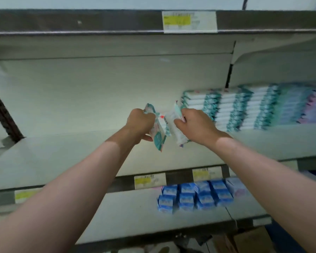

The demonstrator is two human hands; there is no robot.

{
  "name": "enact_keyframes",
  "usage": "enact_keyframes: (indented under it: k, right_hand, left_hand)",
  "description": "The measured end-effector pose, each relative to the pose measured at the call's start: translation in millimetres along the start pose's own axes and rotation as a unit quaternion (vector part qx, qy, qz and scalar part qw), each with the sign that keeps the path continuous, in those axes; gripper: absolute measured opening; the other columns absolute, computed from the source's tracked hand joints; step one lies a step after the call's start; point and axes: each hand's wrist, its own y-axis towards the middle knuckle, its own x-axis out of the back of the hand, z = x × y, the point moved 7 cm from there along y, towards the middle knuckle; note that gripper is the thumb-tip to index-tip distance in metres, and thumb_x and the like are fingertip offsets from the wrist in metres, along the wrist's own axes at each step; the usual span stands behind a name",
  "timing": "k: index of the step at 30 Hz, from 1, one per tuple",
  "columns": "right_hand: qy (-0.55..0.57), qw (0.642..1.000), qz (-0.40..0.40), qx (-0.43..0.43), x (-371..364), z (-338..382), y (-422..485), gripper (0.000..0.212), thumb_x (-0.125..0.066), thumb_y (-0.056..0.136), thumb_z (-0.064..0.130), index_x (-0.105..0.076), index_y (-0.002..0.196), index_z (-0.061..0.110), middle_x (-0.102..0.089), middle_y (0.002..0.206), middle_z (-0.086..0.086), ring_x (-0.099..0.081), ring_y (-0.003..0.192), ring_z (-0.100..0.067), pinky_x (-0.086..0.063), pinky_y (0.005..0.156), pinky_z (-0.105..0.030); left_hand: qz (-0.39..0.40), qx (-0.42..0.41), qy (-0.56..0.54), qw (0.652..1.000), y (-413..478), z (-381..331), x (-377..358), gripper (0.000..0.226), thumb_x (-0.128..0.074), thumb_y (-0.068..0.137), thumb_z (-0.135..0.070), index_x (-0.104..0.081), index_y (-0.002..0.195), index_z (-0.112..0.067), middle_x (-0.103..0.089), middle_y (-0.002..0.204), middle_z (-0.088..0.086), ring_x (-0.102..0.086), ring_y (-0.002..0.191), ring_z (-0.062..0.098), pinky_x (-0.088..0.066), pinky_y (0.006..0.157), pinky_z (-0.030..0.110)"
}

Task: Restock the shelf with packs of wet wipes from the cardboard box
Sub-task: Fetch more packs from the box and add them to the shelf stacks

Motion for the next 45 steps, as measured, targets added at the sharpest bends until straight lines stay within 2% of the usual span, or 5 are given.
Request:
enact_keyframes:
  k: [22,26,33,39,45]
  right_hand:
    - [0.079,0.979,0.142,0.121,-20.8,-0.8,74.5,0.032,-0.041,0.095,0.041,-0.055,0.119,0.025,-0.06,0.099,0.002,-0.055,0.086,-0.019,-0.041,0.065,-0.031]
    - [0.158,0.967,0.173,0.102,-23.6,-1.6,89.7,0.036,-0.04,0.097,0.019,-0.059,0.127,0.024,-0.06,0.123,-0.002,-0.055,0.106,-0.02,-0.045,0.093,-0.032]
    - [0.248,0.954,0.168,-0.011,-38.3,-32.5,121.7,0.072,-0.069,0.084,0.019,-0.033,0.146,0.015,-0.06,0.11,-0.005,-0.062,0.089,-0.017,-0.052,0.069,-0.029]
    - [0.403,0.877,0.227,-0.127,-67.6,-44.6,116.8,0.011,-0.066,0.088,0.011,-0.063,0.096,0.004,-0.063,0.072,-0.006,-0.058,0.046,-0.007,-0.045,0.041,-0.018]
    - [0.536,0.804,0.114,-0.232,-80.4,-71.2,120.8,0.012,-0.056,0.094,0.008,-0.058,0.083,0.003,-0.067,0.072,-0.015,-0.067,0.048,-0.014,-0.056,0.048,-0.023]
  left_hand:
    - [0.002,0.044,-0.121,0.992,55.4,-5.2,-35.1,0.037,-0.049,0.094,-0.047,-0.066,0.101,-0.016,-0.07,0.098,0.01,-0.068,0.088,0.023,-0.057,0.068,0.032]
    - [-0.033,0.033,-0.119,0.992,67.0,1.6,-27.0,0.017,-0.058,0.09,-0.016,-0.06,0.106,-0.013,-0.068,0.098,0.01,-0.066,0.083,0.022,-0.056,0.067,0.031]
    - [-0.031,0.078,-0.183,0.979,90.4,16.2,-10.3,0.022,-0.057,0.089,-0.013,-0.058,0.11,-0.011,-0.072,0.102,0.011,-0.069,0.087,0.024,-0.057,0.077,0.037]
    - [-0.079,0.113,-0.224,0.965,111.9,32.0,4.1,0.038,-0.07,0.085,-0.014,-0.055,0.12,-0.01,-0.071,0.102,0.012,-0.07,0.084,0.025,-0.057,0.073,0.04]
    - [-0.178,0.141,-0.295,0.928,123.3,45.3,29.1,0.025,-0.06,0.091,-0.012,-0.051,0.114,-0.013,-0.066,0.097,0.009,-0.066,0.09,0.024,-0.055,0.069,0.037]
